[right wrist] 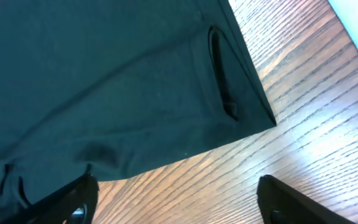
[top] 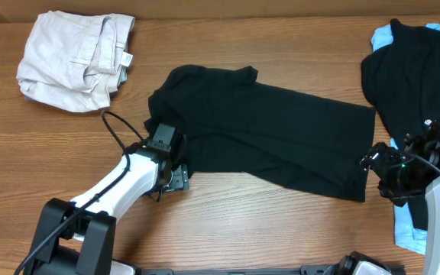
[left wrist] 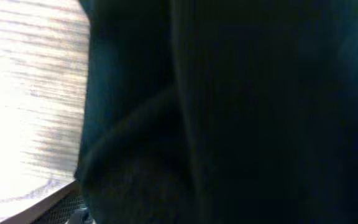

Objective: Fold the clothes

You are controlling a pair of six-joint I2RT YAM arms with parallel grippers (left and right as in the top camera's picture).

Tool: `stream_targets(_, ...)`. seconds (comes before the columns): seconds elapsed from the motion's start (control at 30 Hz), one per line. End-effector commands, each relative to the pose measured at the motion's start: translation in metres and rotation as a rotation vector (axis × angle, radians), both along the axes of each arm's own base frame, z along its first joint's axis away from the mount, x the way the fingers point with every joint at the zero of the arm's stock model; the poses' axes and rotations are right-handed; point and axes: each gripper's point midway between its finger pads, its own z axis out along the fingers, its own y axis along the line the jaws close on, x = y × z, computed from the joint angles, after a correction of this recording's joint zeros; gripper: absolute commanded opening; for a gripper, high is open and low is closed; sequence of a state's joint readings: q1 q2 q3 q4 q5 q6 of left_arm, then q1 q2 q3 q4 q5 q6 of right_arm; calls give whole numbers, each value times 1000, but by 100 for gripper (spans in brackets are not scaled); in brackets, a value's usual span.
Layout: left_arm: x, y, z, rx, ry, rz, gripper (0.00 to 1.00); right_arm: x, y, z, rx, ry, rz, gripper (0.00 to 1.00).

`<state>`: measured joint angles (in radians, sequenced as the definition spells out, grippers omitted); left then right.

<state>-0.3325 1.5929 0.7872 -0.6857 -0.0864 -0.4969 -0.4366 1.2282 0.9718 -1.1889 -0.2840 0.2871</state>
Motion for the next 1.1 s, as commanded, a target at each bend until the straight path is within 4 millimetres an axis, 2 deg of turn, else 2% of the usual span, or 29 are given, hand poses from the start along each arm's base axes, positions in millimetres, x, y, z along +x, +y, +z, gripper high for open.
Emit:
stream_targets(0.0,10,21,2,86,-70,66,67,1,1,-6,6,19,7,80)
stream_targets(0.2,27,43,5,66,-119,171,43,0,1,-10,14,39,8,75)
stream_targets(0.4,32,59,6,64,-124,223,13,-1,1,-10,13,43,6,70)
stream_targets(0.47,32,62,7,68,-124,226,4,-8,-1,-18,5,87,-35,66)
stream_targets(0.63,37,72,15,66,-124,266,4,-23,19,-53,45,159,-64,67)
stream_targets(0.73,38,78,24,61,-101,284,4,-27,31,-64,70,171,-45,66)
stream_targets(0.83,31,79,32,53,-46,267,4,-28,39,-67,72,175,-19,66)
stream_targets(0.97,14,73,31,29,35,245,4,-33,49,-67,79,199,22,66)
stream_targets(1.07,6,73,31,36,69,245,4,-36,59,-67,77,213,69,60)
